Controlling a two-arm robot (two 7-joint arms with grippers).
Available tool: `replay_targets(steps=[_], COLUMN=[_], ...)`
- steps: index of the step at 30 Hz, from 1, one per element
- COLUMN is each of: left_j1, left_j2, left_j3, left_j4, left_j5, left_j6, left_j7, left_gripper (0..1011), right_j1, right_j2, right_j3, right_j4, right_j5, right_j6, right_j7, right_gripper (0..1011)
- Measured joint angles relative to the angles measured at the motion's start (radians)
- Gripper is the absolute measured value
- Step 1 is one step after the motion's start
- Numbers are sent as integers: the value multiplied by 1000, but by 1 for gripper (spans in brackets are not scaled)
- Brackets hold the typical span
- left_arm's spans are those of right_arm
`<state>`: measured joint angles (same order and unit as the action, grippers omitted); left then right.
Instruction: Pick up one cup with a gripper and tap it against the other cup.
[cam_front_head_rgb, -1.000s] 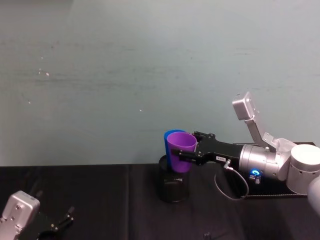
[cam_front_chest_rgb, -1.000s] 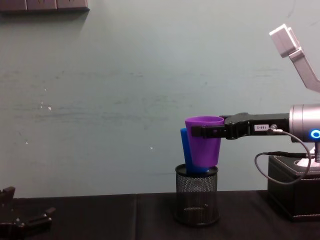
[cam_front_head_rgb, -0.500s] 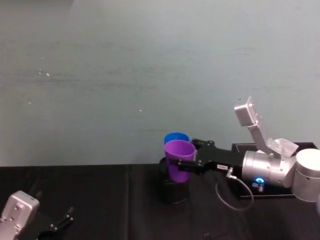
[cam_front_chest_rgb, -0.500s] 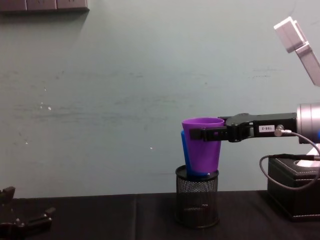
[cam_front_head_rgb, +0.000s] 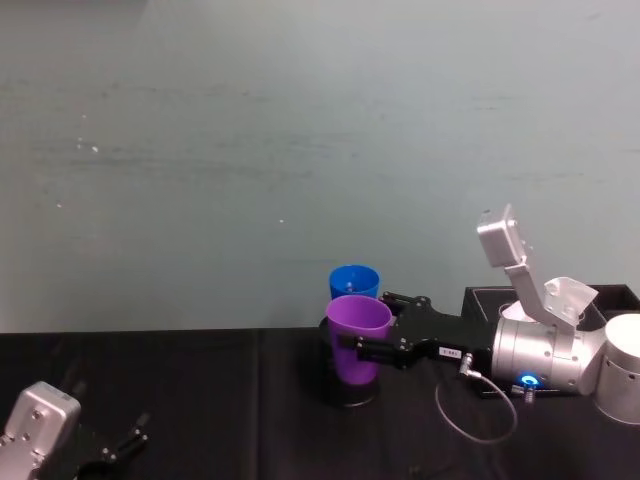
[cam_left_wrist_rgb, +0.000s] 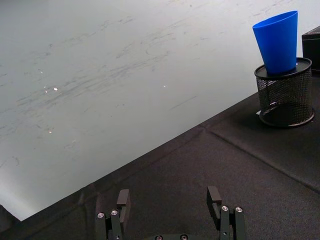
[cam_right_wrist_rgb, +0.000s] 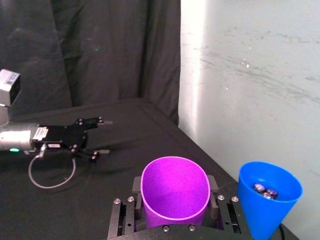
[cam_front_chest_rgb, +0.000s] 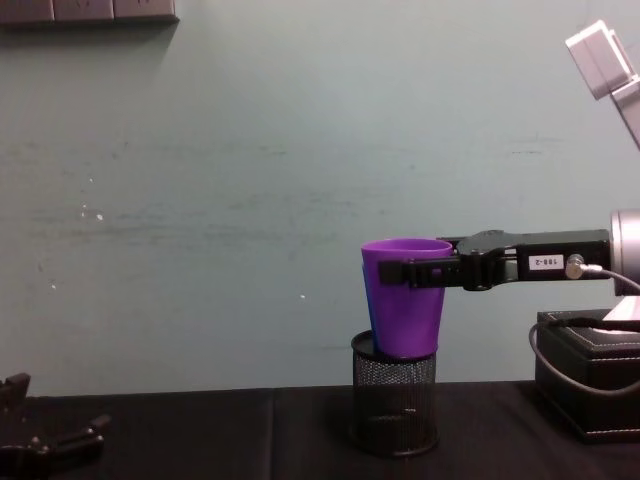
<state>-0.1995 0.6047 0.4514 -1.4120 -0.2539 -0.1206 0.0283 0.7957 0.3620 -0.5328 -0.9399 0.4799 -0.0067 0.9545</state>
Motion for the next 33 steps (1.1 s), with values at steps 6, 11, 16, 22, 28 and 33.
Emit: replay_targets(steps=[6, 11, 16, 22, 28, 33], left_j1=[0, 0, 0, 0, 0, 0], left_j2=[0, 0, 0, 0, 0, 0], left_j3=[0, 0, 0, 0, 0, 0], left_j4=[0, 0, 0, 0, 0, 0], left_j5=[0, 0, 0, 0, 0, 0], left_j6=[0, 0, 0, 0, 0, 0], left_j7=[0, 0, 0, 0, 0, 0], left_gripper=[1000, 1000, 1000, 1000, 1000, 1000], right_j1=[-36, -72, -108, -158, -194, -216], right_j2=[35, 71, 101, 130, 157, 175], right_j3=[-7, -14, -17, -21, -36, -50], right_j4=[-83, -170, -242, -309, -349, -372], right_j5=[19, 33, 49, 73, 76, 72], right_j6=[29, 49, 60, 64, 61, 53], right_j7=[-9, -19, -29, -46, -72, -91], right_gripper=[733, 733, 733, 733, 733, 733])
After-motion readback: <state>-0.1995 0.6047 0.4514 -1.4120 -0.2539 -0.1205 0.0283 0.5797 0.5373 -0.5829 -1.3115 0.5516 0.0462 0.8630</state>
